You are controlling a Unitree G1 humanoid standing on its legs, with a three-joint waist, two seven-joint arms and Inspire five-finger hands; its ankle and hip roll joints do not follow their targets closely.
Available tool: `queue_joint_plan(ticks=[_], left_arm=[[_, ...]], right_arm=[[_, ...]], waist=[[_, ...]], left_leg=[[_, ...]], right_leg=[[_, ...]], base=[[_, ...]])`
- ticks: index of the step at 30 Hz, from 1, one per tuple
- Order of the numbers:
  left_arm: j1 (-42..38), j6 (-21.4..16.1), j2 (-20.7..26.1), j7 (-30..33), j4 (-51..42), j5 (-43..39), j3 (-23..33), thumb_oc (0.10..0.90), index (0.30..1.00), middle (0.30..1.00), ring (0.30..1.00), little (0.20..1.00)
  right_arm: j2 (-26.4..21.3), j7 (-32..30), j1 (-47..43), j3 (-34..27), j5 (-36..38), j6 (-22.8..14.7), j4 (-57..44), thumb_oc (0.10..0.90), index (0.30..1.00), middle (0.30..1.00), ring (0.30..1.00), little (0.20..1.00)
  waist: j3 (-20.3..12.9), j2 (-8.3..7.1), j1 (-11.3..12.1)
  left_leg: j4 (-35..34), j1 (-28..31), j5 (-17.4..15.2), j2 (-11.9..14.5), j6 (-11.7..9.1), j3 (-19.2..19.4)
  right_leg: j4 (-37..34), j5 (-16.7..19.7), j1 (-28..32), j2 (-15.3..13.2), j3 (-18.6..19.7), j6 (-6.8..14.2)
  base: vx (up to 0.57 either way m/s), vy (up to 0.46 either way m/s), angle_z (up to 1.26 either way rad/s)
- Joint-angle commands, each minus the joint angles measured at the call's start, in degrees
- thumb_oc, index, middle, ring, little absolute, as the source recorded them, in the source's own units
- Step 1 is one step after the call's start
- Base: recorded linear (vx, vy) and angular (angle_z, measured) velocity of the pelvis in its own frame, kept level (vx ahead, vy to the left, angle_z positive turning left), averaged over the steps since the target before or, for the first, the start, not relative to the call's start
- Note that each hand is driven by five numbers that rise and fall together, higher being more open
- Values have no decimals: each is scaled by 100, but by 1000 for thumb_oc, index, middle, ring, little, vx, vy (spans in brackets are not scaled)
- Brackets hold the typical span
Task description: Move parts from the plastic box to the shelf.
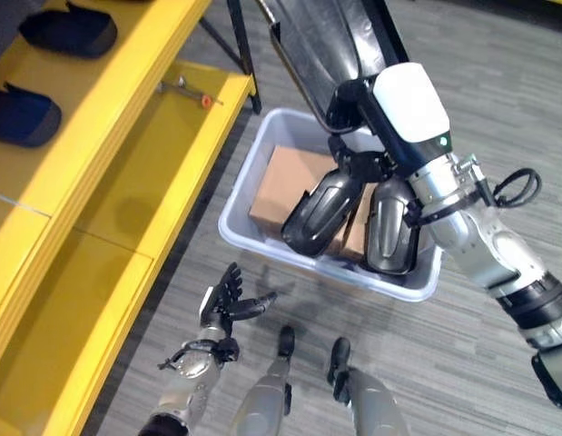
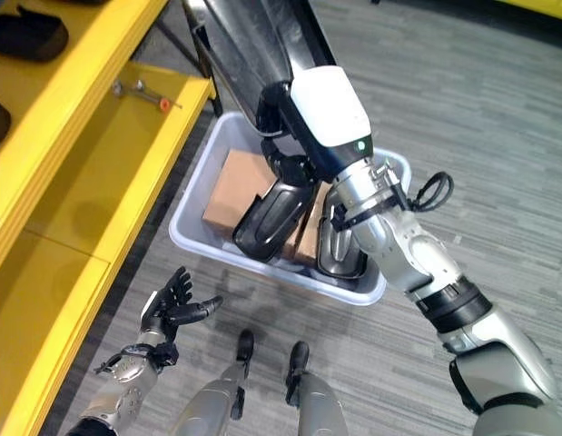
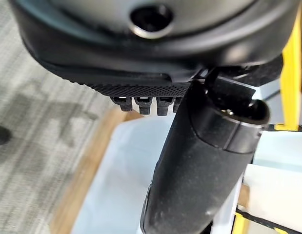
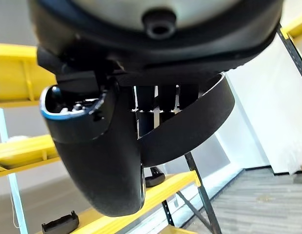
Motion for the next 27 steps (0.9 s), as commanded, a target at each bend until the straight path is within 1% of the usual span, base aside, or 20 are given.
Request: queue_joint_plan(ticks=[1, 2, 4, 5, 7, 9, 12, 13, 15, 16, 17, 20, 21, 25, 26, 27], left_arm=[[101, -189, 40, -306, -34, 385, -137, 900, 1000, 1000, 1000, 1000], [153, -150, -19, -350, -17, 423, -137, 900, 1000, 1000, 1000, 1000], [182, -131, -46, -362, -1, 457, -150, 900, 1000, 1000, 1000, 1000], [188, -132, -43, -362, -1, 458, -158, 900, 1000, 1000, 1000, 1000], [173, -115, -67, -351, 1, 494, -141, 900, 1000, 1000, 1000, 1000], [180, -110, -142, -334, 71, 576, -129, 900, 1000, 1000, 1000, 1000], [196, -121, -176, -320, 91, 562, -88, 900, 1000, 1000, 1000, 1000], [213, -146, -210, -294, 115, 527, -15, 900, 1000, 1000, 1000, 1000], [238, -162, -245, -268, 169, 503, 39, 900, 1000, 1000, 1000, 1000], [238, -163, -245, -268, 169, 503, 41, 900, 1000, 1000, 1000, 1000], [246, -173, -266, -246, 188, 472, 79, 900, 1000, 1000, 1000, 1000], [265, -190, -279, -215, 207, 442, 111, 900, 1000, 1000, 1000, 1000], [298, -204, -282, -177, 205, 412, 151, 900, 1000, 1000, 1000, 1000], [464, -202, -260, -116, 176, 421, 265, 900, 1000, 1000, 1000, 1000], [536, -213, -246, -67, 127, 382, 316, 900, 1000, 1000, 1000, 1000], [612, -246, -243, -24, 24, 264, 357, 900, 1000, 1000, 1000, 1000]], right_arm=[[170, -159, 107, -636, 163, -317, -328, 400, 300, 300, 300, 300], [232, -75, 426, -743, 228, -365, -453, 400, 300, 300, 300, 300], [295, 0, 727, -842, 320, -398, -518, 400, 300, 300, 300, 300], [294, 7, 751, -857, 320, -395, -534, 400, 300, 300, 300, 300], [377, 104, 986, -875, 437, -419, -548, 400, 300, 300, 300, 300], [528, 286, 1319, -816, 667, -456, -508, 400, 300, 300, 300, 300], [600, 360, 1401, -751, 747, -473, -476, 400, 300, 300, 300, 300], [655, 389, 1456, -699, 811, -496, -427, 400, 300, 300, 300, 300], [702, 419, 1456, -617, 888, -525, -388, 400, 300, 300, 300, 300], [704, 419, 1454, -615, 889, -526, -386, 400, 300, 300, 300, 300], [749, 437, 1442, -568, 967, -539, -347, 400, 300, 300, 300, 300], [762, 420, 1391, -525, 993, -557, -338, 400, 300, 300, 300, 300], [770, 404, 1348, -512, 994, -565, -296, 400, 300, 300, 300, 300], [813, 418, 1217, -434, 1001, -577, -305, 400, 300, 300, 300, 300], [830, 422, 1032, -356, 997, -563, -292, 400, 300, 300, 300, 300], [828, 398, 788, -268, 1009, -546, -272, 400, 300, 300, 300, 300]], waist=[[-889, -231, -116], [-1036, -213, -203], [-1148, -201, -264], [-1150, -204, -253], [-1247, -186, -336], [-1431, -182, -404], [-1491, -187, -405], [-1526, -219, -399], [-1499, -262, -357], [-1493, -262, -354], [-1443, -300, -317], [-1375, -312, -266], [-1333, -303, -222], [-1233, -240, -125], [-1118, -167, -38], [-942, -62, 66]], left_leg=[[-55, 657, -528, -49, -41, 599], [-55, 759, -563, -46, -24, 650], [-55, 852, -589, -31, -12, 706], [-55, 860, -592, -30, -12, 711], [-55, 936, -612, -16, 6, 765], [-55, 1117, -666, 0, 48, 886], [-55, 1196, -667, 10, 53, 944], [-3, 1260, -668, 22, 44, 998], [271, 1241, -748, 22, 47, 1026], [304, 1231, -767, 26, 46, 1030], [604, 1144, -797, 40, 15, 1028], [811, 1049, -792, 48, -7, 964], [893, 1004, -767, 51, -20, 878], [890, 987, -746, 50, -14, 751], [819, 931, -750, 10, 17, 633], [784, 750, -740, -88, 57, 483]], right_leg=[[-914, 442, 717, -36, 524, 650], [-930, 443, 804, -17, 602, 651], [-925, 436, 876, 7, 664, 647], [-928, 435, 883, 8, 669, 647], [-916, 433, 926, 30, 736, 646], [-1027, 458, 1069, 98, 944, 637], [-1129, 501, 1133, 131, 1049, 636], [-1236, 530, 1211, 153, 1129, 627], [-1319, 562, 1298, 178, 1218, 601], [-1329, 569, 1306, 180, 1222, 600], [-1394, 574, 1392, 186, 1244, 565], [-1460, 583, 1481, 190, 1221, 508], [-1482, 560, 1540, 189, 1150, 468], [-1426, 478, 1587, 169, 999, 428], [-1310, 423, 1496, 157, 930, 424], [-1055, 362, 1227, 111, 781, 409]], base=[[78, -27, -14], [70, -36, -22], [34, -34, -21], [-4, -26, -22], [-11, -31, -24], [-27, -63, -40], [-29, -75, -33], [-10, -80, -25], [-19, -90, -28], [-34, -113, -35], [-26, -78, -25], [-40, -103, -4], [-20, -123, 17], [2, -76, 32], [-155, -49, 44], [-159, -26, 43]])
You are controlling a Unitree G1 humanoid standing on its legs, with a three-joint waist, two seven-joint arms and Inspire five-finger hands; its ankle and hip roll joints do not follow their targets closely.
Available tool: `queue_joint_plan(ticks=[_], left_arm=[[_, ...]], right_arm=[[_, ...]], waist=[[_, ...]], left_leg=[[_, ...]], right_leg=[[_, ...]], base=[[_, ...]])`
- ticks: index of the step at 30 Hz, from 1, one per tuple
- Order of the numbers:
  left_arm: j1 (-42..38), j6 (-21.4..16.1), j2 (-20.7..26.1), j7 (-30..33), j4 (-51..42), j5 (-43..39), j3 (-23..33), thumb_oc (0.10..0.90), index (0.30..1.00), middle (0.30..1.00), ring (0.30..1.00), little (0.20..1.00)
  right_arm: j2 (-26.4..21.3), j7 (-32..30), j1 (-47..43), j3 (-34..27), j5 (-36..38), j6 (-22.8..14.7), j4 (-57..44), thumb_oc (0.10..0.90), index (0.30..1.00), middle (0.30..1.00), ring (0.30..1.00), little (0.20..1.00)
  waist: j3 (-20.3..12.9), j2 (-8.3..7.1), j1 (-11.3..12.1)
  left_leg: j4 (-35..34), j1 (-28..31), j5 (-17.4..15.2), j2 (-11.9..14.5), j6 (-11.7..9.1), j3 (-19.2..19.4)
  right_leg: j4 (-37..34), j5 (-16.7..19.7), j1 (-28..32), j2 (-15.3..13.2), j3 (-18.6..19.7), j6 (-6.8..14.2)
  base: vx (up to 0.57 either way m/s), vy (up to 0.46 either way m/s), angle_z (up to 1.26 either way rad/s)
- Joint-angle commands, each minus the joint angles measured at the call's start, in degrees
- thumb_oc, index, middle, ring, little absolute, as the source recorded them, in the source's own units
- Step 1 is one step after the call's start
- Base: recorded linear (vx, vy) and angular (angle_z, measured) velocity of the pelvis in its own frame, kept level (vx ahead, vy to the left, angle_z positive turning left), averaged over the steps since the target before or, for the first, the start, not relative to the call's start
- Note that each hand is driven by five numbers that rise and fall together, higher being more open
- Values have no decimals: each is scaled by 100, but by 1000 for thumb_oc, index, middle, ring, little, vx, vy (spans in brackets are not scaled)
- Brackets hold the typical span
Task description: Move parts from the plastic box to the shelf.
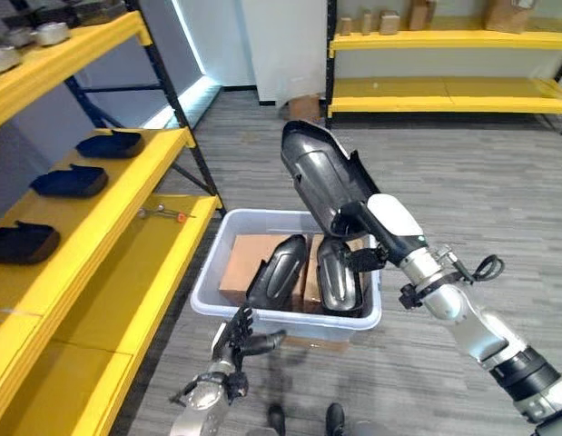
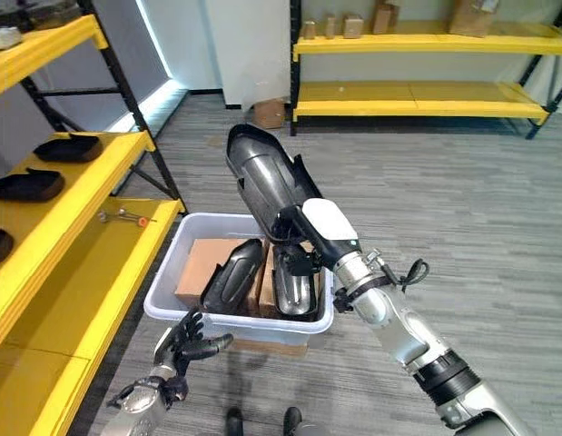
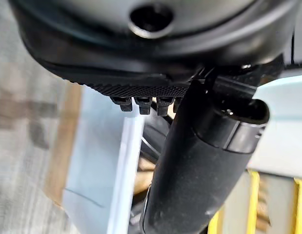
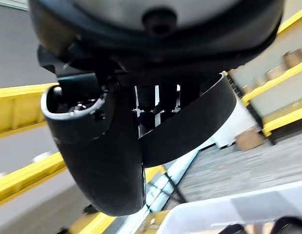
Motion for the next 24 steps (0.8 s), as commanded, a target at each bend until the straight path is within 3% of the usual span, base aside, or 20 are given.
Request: queue_joint_plan(ticks=[1, 4, 5, 6, 8, 9, 11, 12, 13, 16, 24], left_arm=[[-140, -469, 317, 129, -395, -135, 312, 900, 1000, 1000, 1000, 1000], [-218, -454, 377, 94, -478, -122, 264, 900, 1000, 1000, 1000, 1000], [-282, -436, 364, 91, -416, -99, 270, 900, 1000, 1000, 1000, 1000], [-329, -424, 354, 79, -387, -107, 267, 900, 1000, 1000, 1000, 1000], [-437, -423, 310, 109, -381, -124, 230, 900, 1000, 1000, 1000, 1000], [-539, -435, 279, 155, -341, -137, 223, 900, 1000, 1000, 1000, 1000], [-687, -454, 191, 175, -295, -194, 143, 900, 1000, 1000, 1000, 1000], [-802, -421, 142, 165, -257, -205, 85, 900, 1000, 1000, 1000, 1000], [-868, -399, 122, 122, -213, -169, 17, 900, 1000, 1000, 1000, 1000], [-893, -378, 148, 92, -214, -120, -32, 900, 1000, 1000, 1000, 1000], [-709, -371, 337, 35, -316, -71, 166, 900, 1000, 1000, 1000, 1000]], right_arm=[[354, -438, -1288, -172, 217, -474, -305, 400, 300, 300, 300, 300], [261, -563, -1271, -338, 179, -448, -373, 400, 300, 300, 300, 300], [166, -635, -1168, -443, 140, -445, -424, 400, 300, 300, 300, 300], [128, -704, -1089, -506, 97, -420, -458, 400, 300, 300, 300, 300], [64, -801, -913, -658, 40, -374, -575, 400, 300, 300, 300, 300], [26, -861, -838, -714, 2, -364, -628, 400, 300, 300, 300, 300], [-56, -936, -608, -884, -7, -335, -754, 400, 300, 300, 300, 300], [-172, -1001, -404, -1055, -31, -315, -839, 400, 300, 300, 300, 300], [-214, -1037, -185, -1251, -30, -296, -902, 400, 300, 300, 300, 300], [-184, -1076, -6, -1362, 21, -293, -929, 400, 300, 300, 300, 300], [-64, -1017, 5, -1437, 15, -302, -1076, 400, 300, 300, 300, 300]], waist=[[-48, -188, 143], [165, -179, 128], [201, -242, 14], [203, -301, -47], [228, -334, -142], [197, -340, -233], [149, -241, -379], [66, -133, -532], [-19, 6, -595], [-80, 60, -554], [-136, -164, -278]], left_leg=[[-147, 177, -117, -309, 4, -245], [346, -375, -88, -313, -72, -74], [508, -341, -97, 13, -112, 533], [568, -326, -90, 247, -129, 872], [574, -165, 16, 779, -282, 1236], [502, 23, 154, 1155, -452, 1421], [115, 372, 750, 1631, -760, 1727], [-240, 642, 1257, 2007, -998, 2139], [-651, 892, 1490, 2111, -1123, 2227], [-886, 894, 1617, 2034, -1152, 2130], [-647, 703, 775, 1489, -870, 1948]], right_leg=[[-848, 344, 516, -212, 394, 666], [-681, 366, 144, -405, 17, 645], [-678, 407, 108, -524, -182, 662], [-717, 424, 91, -614, -334, 658], [-773, 379, 200, -682, -653, 651], [-731, 301, 237, -742, -761, 709], [-649, 214, 279, -802, -1108, 728], [-471, 126, 290, -907, -1408, 755], [-213, -9, 268, -958, -1605, 764], [-58, 11, 325, -1138, -1648, 822], [-513, 341, 880, -1578, -1905, 1089]], base=[[-193, -19, 46], [-199, -53, 104], [-135, -49, 195], [-74, -64, 138], [10, -24, 122], [71, 44, 145], [55, 153, 142], [46, 286, 174], [34, 238, 159], [113, 265, 58], [82, 154, 13]])
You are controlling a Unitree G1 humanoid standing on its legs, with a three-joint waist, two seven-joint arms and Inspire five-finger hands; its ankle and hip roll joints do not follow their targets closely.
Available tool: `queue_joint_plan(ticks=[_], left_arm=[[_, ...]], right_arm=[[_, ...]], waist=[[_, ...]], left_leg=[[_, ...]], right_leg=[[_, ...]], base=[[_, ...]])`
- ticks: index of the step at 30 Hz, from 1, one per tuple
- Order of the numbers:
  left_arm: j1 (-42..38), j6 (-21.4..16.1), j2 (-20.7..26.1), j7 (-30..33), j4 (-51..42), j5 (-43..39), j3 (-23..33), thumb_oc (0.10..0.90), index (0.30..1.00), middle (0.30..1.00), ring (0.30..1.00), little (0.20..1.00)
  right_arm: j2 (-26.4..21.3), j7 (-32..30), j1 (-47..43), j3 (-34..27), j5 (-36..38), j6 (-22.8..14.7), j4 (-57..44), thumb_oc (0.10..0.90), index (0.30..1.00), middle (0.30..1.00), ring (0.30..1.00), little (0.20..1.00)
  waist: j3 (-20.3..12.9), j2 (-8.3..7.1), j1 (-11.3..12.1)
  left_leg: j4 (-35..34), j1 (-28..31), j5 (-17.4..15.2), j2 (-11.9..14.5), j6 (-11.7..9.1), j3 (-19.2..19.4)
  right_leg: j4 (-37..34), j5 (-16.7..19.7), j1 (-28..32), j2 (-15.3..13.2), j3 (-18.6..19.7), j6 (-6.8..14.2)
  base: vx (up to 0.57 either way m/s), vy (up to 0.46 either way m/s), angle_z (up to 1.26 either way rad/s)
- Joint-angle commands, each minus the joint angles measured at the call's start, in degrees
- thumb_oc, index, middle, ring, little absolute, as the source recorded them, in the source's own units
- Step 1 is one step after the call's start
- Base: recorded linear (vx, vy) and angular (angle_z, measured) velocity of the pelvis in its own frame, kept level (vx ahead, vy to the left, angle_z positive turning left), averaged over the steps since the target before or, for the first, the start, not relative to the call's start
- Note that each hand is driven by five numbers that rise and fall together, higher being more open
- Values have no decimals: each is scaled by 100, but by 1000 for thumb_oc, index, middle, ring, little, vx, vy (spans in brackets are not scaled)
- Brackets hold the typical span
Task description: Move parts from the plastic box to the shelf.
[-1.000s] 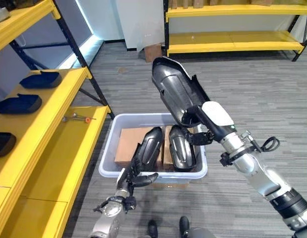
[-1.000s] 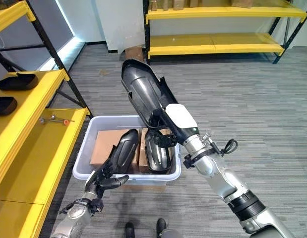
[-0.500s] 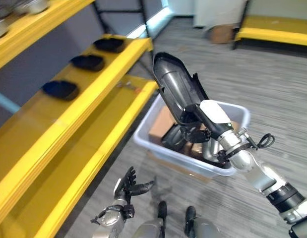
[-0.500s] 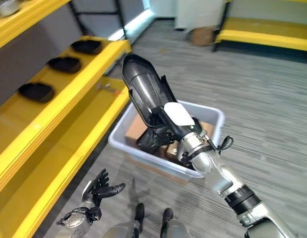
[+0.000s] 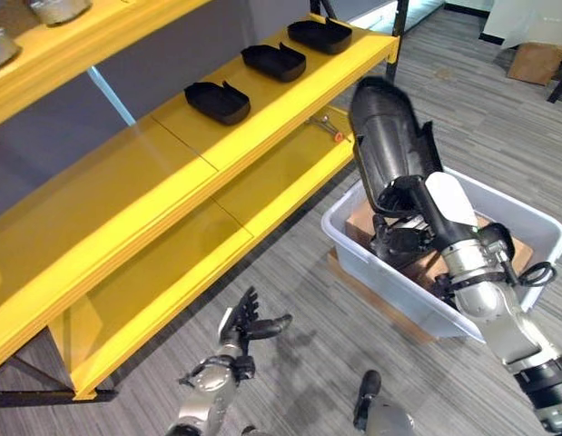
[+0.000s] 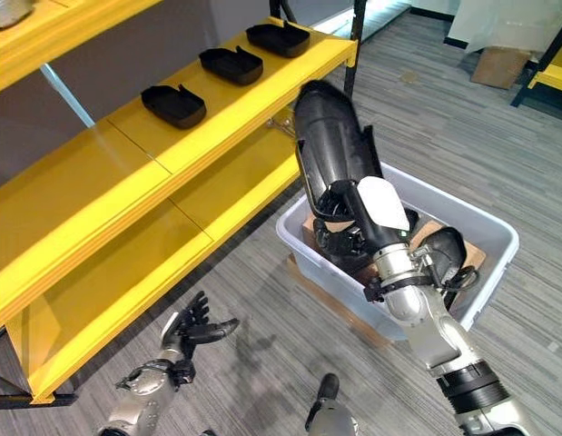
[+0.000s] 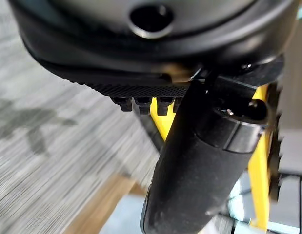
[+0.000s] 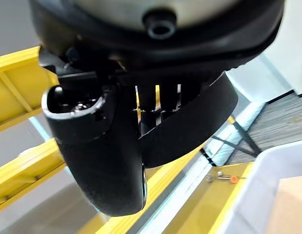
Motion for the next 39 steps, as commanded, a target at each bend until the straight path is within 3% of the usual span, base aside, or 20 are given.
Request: queue_joint_plan(ticks=[1, 5, 9, 10, 15, 22, 27, 29, 30, 32, 33, 35, 37, 38, 39], left_arm=[[13, -351, 395, -64, -479, -4, 115, 900, 1000, 1000, 1000, 1000], [191, -328, 470, -63, -539, 75, 312, 900, 1000, 1000, 1000, 1000], [242, -336, 476, -37, -550, 46, 398, 900, 1000, 1000, 1000, 1000], [283, -354, 483, -39, -582, 25, 450, 900, 1000, 1000, 1000, 1000], [410, -371, 495, -29, -672, -22, 555, 900, 1000, 1000, 1000, 1000], [461, -414, 564, 16, -803, -39, 682, 900, 1000, 1000, 1000, 1000], [417, -461, 592, 114, -827, -36, 748, 900, 1000, 1000, 1000, 1000], [364, -475, 609, 114, -826, -23, 701, 900, 1000, 1000, 1000, 1000], [298, -508, 634, 126, -768, 4, 649, 900, 1000, 1000, 1000, 1000], [212, -538, 667, 95, -646, 11, 567, 900, 1000, 1000, 1000, 1000], [106, -541, 694, 37, -503, 79, 465, 900, 1000, 1000, 1000, 1000], [53, -534, 716, -2, -487, 171, 453, 900, 1000, 1000, 1000, 1000], [-129, -547, 763, 34, -446, 226, 417, 900, 1000, 1000, 1000, 1000], [-194, -550, 755, 30, -405, 235, 393, 900, 1000, 1000, 1000, 1000], [-197, -554, 755, 29, -400, 234, 390, 900, 1000, 1000, 1000, 1000]], right_arm=[[241, -382, -610, -149, -14, -499, -949, 400, 300, 300, 300, 300], [436, -200, -854, 101, -49, -425, -800, 400, 300, 300, 300, 300], [555, -101, -991, 260, 7, -410, -703, 400, 300, 300, 300, 300], [606, -14, -1125, 393, 59, -415, -633, 400, 300, 300, 300, 300], [711, 113, -1407, 651, 6, -399, -524, 400, 300, 300, 300, 300], [844, 188, -1963, 987, -41, -346, -264, 400, 300, 300, 300, 300], [894, 198, -2156, 1100, -88, -291, -71, 400, 300, 300, 300, 300], [866, 225, -2121, 1098, -113, -283, -75, 400, 300, 300, 300, 300], [805, 242, -2068, 1079, -124, -295, -94, 400, 300, 300, 300, 300], [691, 301, -1821, 934, -70, -325, -184, 400, 300, 300, 300, 300], [571, 286, -1544, 742, 64, -386, -275, 400, 300, 300, 300, 300], [597, 216, -1482, 649, 187, -447, -347, 400, 300, 300, 300, 300], [639, 118, -1569, 608, 367, -526, -330, 400, 300, 300, 300, 300], [642, 83, -1552, 576, 379, -562, -350, 400, 300, 300, 300, 300], [642, 83, -1549, 574, 379, -563, -351, 400, 300, 300, 300, 300]], waist=[[-603, -575, 69], [-730, -729, 259], [-760, -825, 341], [-758, -919, 446], [-733, -1023, 649], [-654, -1090, 898], [-608, -1057, 1009], [-563, -1042, 938], [-499, -1034, 787], [-462, -899, 535], [-376, -780, 331], [-292, -736, 295], [-144, -702, 128], [-79, -754, -28], [-66, -740, -30]], left_leg=[[-530, -353, 94, -287, 6, -298], [-701, -338, -244, -672, 211, -483], [-721, -358, -331, -809, 282, -550], [-670, -429, -455, -941, 346, -614], [-548, -628, -611, -1170, 457, -700], [-487, -1012, -721, -1489, 618, -892], [-545, -1141, -821, -1791, 812, -1117], [-577, -1129, -900, -1910, 909, -1258], [-573, -1189, -818, -1987, 1006, -1297], [-636, -1162, -781, -1974, 1043, -1509], [-666, -1079, -769, -1919, 1031, -1744], [-719, -994, -768, -1904, 1007, -1801], [-795, -813, -845, -1886, 942, -1929], [-795, -561, -954, -1908, 878, -2045], [-794, -538, -972, -1895, 878, -2051]], right_leg=[[-340, -177, 967, -386, -122, 673], [-574, 68, 1168, -556, -247, 850], [-623, 215, 1234, -647, -299, 943], [-716, 382, 1296, -736, -358, 1033], [-900, 693, 1310, -888, -399, 1179], [-1104, 1085, 1229, -1084, -503, 1342], [-920, 1290, 1187, -1333, -484, 1395], [-651, 1303, 1076, -1354, -79, 1355], [-476, 1367, 857, -1281, 504, 1221], [-186, 1001, 513, -759, 1835, 986], [-33, 292, 311, -112, 2705, 778], [-156, 13, 91, 130, 2752, 720], [-534, 370, -585, 349, 2927, 791], [-964, 634, -879, 470, 3230, 890], [-1011, 648, -830, 478, 3216, 893]], base=[[56, 121, 34], [104, 178, 27], [93, 113, 23], [85, 90, 16], [78, 92, 11], [34, 92, 14], [73, 142, 26], [55, 146, 41], [7, 153, 57], [71, 131, 77], [133, 83, 86], [110, -34, 96], [217, -194, 27], [242, -163, 7], [266, -178, 23]])
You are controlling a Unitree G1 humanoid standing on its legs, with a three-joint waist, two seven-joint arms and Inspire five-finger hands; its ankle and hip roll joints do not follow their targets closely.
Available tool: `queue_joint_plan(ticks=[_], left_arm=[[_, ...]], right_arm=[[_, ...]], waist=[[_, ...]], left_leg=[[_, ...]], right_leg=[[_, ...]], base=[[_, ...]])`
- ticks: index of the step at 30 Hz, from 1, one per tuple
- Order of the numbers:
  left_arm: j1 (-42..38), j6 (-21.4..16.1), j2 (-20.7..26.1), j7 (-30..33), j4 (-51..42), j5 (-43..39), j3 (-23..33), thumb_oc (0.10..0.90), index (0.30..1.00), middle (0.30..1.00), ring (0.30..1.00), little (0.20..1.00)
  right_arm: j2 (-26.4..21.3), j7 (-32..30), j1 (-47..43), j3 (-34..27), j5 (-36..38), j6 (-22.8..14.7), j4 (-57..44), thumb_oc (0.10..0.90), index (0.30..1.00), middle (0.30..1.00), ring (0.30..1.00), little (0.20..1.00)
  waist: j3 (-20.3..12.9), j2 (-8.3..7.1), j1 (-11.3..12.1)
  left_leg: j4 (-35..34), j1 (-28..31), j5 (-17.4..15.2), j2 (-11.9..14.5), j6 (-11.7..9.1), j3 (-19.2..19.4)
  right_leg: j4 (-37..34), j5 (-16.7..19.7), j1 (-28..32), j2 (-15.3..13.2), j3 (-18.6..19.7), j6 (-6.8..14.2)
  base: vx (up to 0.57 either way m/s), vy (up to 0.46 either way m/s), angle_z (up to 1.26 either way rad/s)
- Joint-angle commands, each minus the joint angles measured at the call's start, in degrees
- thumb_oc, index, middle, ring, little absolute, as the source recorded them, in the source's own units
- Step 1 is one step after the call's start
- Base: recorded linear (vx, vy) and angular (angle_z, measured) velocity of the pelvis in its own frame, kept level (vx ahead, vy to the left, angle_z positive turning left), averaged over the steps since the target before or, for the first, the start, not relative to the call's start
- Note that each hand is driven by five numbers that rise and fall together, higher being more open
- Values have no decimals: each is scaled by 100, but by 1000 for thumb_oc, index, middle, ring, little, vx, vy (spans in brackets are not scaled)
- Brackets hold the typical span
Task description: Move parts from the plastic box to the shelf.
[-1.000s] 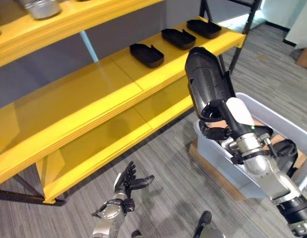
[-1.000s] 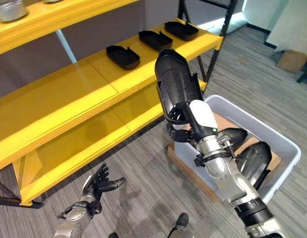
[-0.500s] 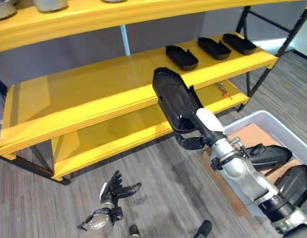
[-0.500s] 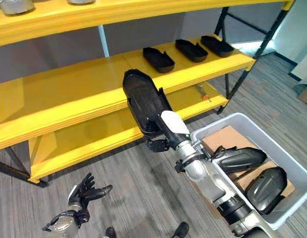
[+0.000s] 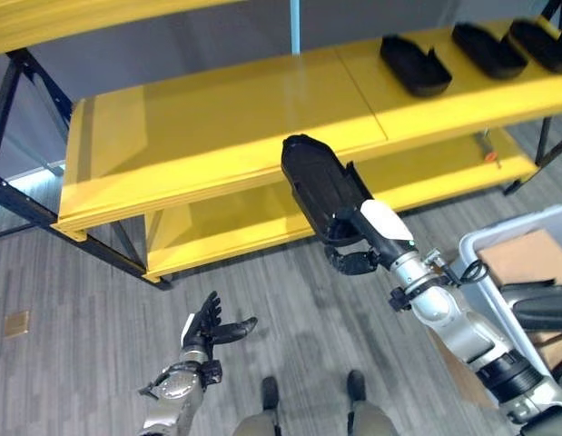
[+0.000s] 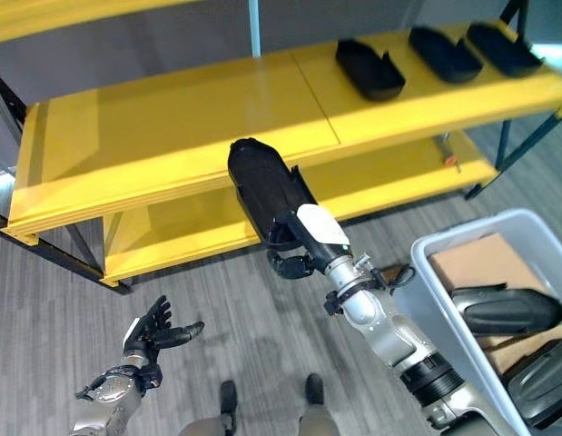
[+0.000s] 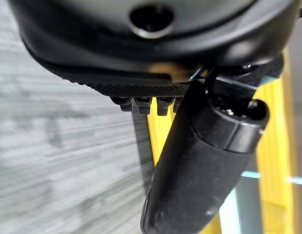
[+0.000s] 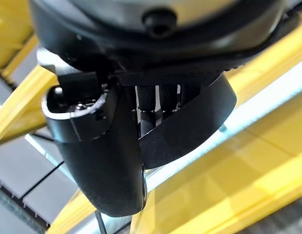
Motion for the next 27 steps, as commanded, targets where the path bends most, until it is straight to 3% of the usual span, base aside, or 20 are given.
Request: queue_joint_plan(ticks=[1, 4, 6, 8, 9, 10, 12, 14, 17, 19, 20, 21, 24, 25, 27], left_arm=[[-206, -537, 151, -19, -516, 188, -39, 900, 1000, 1000, 1000, 1000], [-209, -525, 128, -112, -519, 249, -129, 900, 1000, 1000, 1000, 1000], [-202, -527, 65, -158, -497, 282, -157, 900, 1000, 1000, 1000, 1000], [-136, -503, -37, -143, -569, 213, -189, 900, 1000, 1000, 1000, 1000], [-134, -502, -39, -143, -571, 212, -193, 900, 1000, 1000, 1000, 1000], [-148, -483, -78, -150, -551, 185, -241, 900, 1000, 1000, 1000, 1000], [-235, -447, -150, -211, -522, 176, -391, 900, 1000, 1000, 1000, 1000], [-259, -435, -186, -250, -555, 173, -474, 900, 1000, 1000, 1000, 1000], [-239, -419, -208, -282, -611, 183, -504, 900, 1000, 1000, 1000, 1000], [-161, -406, -233, -289, -617, 150, -480, 900, 1000, 1000, 1000, 1000], [-42, -372, -236, -278, -671, 105, -433, 900, 1000, 1000, 1000, 1000], [-37, -368, -230, -277, -678, 104, -436, 900, 1000, 1000, 1000, 1000], [25, -376, -203, -298, -667, 93, -392, 900, 1000, 1000, 1000, 1000], [55, -407, -168, -266, -648, 137, -394, 900, 1000, 1000, 1000, 1000], [56, -402, -161, -248, -636, 141, -400, 900, 1000, 1000, 1000, 1000]], right_arm=[[23, -557, -836, -572, 195, -572, -698, 400, 300, 300, 300, 300], [-55, -550, -598, -749, 114, -578, -868, 400, 300, 300, 300, 300], [-175, -511, -343, -916, 188, -623, -913, 400, 300, 300, 300, 300], [-235, -499, -182, -992, 338, -698, -1042, 400, 300, 300, 300, 300], [-239, -498, -176, -996, 340, -700, -1045, 400, 300, 300, 300, 300], [-282, -507, -126, -1036, 349, -708, -1076, 400, 300, 300, 300, 300], [-442, -565, -3, -1164, 418, -802, -1235, 400, 300, 300, 300, 300], [-511, -615, 17, -1188, 402, -809, -1252, 400, 300, 300, 300, 300], [-564, -630, -7, -1174, 400, -813, -1298, 400, 300, 300, 300, 300], [-558, -593, -74, -1111, 409, -824, -1341, 400, 300, 300, 300, 300], [-581, -579, -14, -1148, 389, -817, -1418, 400, 300, 300, 300, 300], [-578, -578, -6, -1153, 388, -816, -1421, 400, 300, 300, 300, 300], [-625, -603, 141, -1317, 394, -809, -1480, 400, 300, 300, 300, 300], [-595, -661, 254, -1389, 432, -802, -1466, 400, 300, 300, 300, 300], [-557, -671, 294, -1382, 412, -790, -1443, 400, 300, 300, 300, 300]], waist=[[-371, -336, -214], [-421, -371, -402], [-537, -449, -468], [-691, -357, -512], [-693, -347, -521], [-730, -310, -545], [-783, -247, -619], [-743, -246, -633], [-652, -328, -554], [-561, -437, -410], [-497, -546, -323], [-500, -543, -326], [-478, -608, -261], [-478, -556, -183], [-497, -507, -167]], left_leg=[[-27, 679, -569, -382, 72, 28], [11, 995, -749, -318, -25, -255], [3, 1164, -763, -248, -105, -335], [86, 1289, -704, 77, -203, -417], [85, 1288, -704, 88, -209, -430], [145, 1296, -632, 215, -263, -466], [577, 1143, -190, 533, -402, -517], [1026, 963, 138, 629, -471, -518], [1934, 664, 610, 545, -464, -686], [2762, 323, 684, 154, -397, -1010], [3176, -71, 628, 52, -339, -891], [3209, -89, 608, 53, -334, -896], [2190, -476, 334, 207, -300, -615], [974, -670, 578, 529, -507, -560], [706, -675, 764, 617, -590, -513]], right_leg=[[-2714, 1255, 440, 12, 40, -46], [-2757, 1369, 350, -4, 364, 67], [-2612, 1466, 446, -8, 353, 22], [-2061, 1224, 468, 186, 172, -106], [-2039, 1208, 463, 191, 156, -112], [-1911, 1089, 498, 230, 73, -171], [-1736, 794, 679, 353, -151, -387], [-1733, 676, 836, 393, -278, -536], [-1735, 534, 1120, 490, -290, -763], [-1759, 514, 1284, 515, -169, -894], [-1796, 472, 1462, 442, -222, -937], [-1796, 467, 1462, 442, -228, -933], [-1898, 369, 1695, 325, -273, -854], [-1959, 245, 1872, 253, -255, -732], [-1976, 183, 1965, 241, -264, -686]], base=[[186, -133, 38], [248, -259, 46], [201, -322, 97], [265, -390, 95], [225, -337, 40], [156, -336, 47], [187, -435, 64], [97, -251, 56], [100, -213, 32], [98, -209, -18], [76, -169, -39], [80, -146, -21], [172, 34, 20], [220, 121, 21], [195, 132, 17]])
